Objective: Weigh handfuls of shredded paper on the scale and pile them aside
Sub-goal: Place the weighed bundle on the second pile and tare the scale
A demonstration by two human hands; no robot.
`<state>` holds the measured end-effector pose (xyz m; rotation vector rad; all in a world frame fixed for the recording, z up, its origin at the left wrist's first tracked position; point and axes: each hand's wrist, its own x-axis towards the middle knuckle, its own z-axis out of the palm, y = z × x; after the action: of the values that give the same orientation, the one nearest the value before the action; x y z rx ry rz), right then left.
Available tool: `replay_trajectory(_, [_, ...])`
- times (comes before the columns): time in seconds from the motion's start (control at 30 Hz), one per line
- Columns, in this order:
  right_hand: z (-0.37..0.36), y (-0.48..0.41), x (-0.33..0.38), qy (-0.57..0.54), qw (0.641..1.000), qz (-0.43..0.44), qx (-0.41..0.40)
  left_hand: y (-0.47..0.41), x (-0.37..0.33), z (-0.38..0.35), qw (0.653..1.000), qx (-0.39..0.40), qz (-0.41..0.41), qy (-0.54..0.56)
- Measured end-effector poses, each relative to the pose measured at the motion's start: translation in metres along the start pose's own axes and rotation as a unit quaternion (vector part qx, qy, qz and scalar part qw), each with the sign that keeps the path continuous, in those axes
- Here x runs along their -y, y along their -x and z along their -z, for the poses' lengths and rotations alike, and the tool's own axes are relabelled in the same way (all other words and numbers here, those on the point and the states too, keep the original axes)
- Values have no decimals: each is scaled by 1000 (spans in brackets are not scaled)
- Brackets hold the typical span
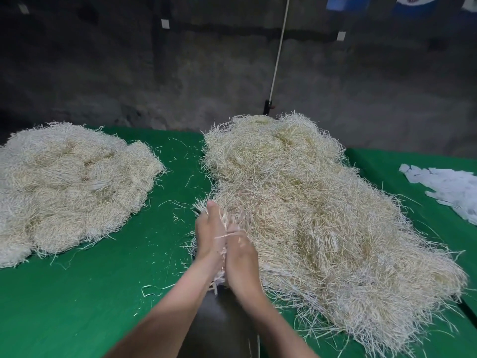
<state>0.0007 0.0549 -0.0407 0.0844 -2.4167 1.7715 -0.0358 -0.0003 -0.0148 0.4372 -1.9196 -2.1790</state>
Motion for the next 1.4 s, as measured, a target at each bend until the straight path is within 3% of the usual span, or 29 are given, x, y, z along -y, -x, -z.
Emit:
replay_trajectory(0.1, [3, -5, -13, -66, 991, -68, -95, -1, 12, 4, 998, 41, 17, -48])
replay_trajectory(0.2, [30, -36, -9, -248, 929, -203, -185, 19, 28, 3, 981, 161, 96, -43])
replay_trajectory(0.23, [35, -42, -9, -258, 921, -214, -200, 28, 30, 2, 975, 183, 126, -10])
replay_trajectory(0.27, [35, -43, -9, -206, 936, -202, -204, 28, 32, -1, 974, 167, 147, 42])
replay_trajectory(0.33, [19, -24, -15, -66, 975, -100, -189, 17, 26, -7, 973, 87, 157, 148])
replay_trajectory(0.43, [-1, 4, -20, 78, 990, 8, -118, 3, 10, -8, 985, -7, 130, 115])
replay_trajectory(0.5, [16, -14, -25, 172, 981, 11, -88, 15, 13, -10, 984, 5, 150, 96])
replay_trajectory(0.6, [33, -20, -24, 221, 971, 10, -89, 24, 20, -11, 983, 47, 166, 60])
replay_trajectory(0.73, [8, 3, -15, 168, 982, 41, -71, 8, 10, -8, 986, 15, 157, 54])
replay_trajectory(0.87, [49, -28, -18, 91, 993, -9, -69, 32, 25, -16, 986, 40, 164, 3])
replay_trajectory(1.0, [16, 4, -21, 153, 987, 2, -56, 11, 19, -10, 986, 36, 161, -26])
replay_trajectory(1.07, [23, -5, -23, 130, 990, -12, -56, 19, 19, -10, 983, 43, 177, -34])
replay_trajectory(1.17, [51, -24, -25, 102, 992, -27, -63, 37, 22, -18, 974, 84, 210, 12])
replay_trajectory(1.23, [52, -21, -29, 115, 992, -39, -24, 33, 19, -18, 976, 90, 193, 40])
replay_trajectory(1.3, [54, -14, -33, 27, 993, -103, 54, 17, 15, -11, 986, 53, 157, 31])
replay_trajectory(1.4, [80, -7, -34, -226, 949, -159, 154, 3, 10, 0, 994, 19, 100, -43])
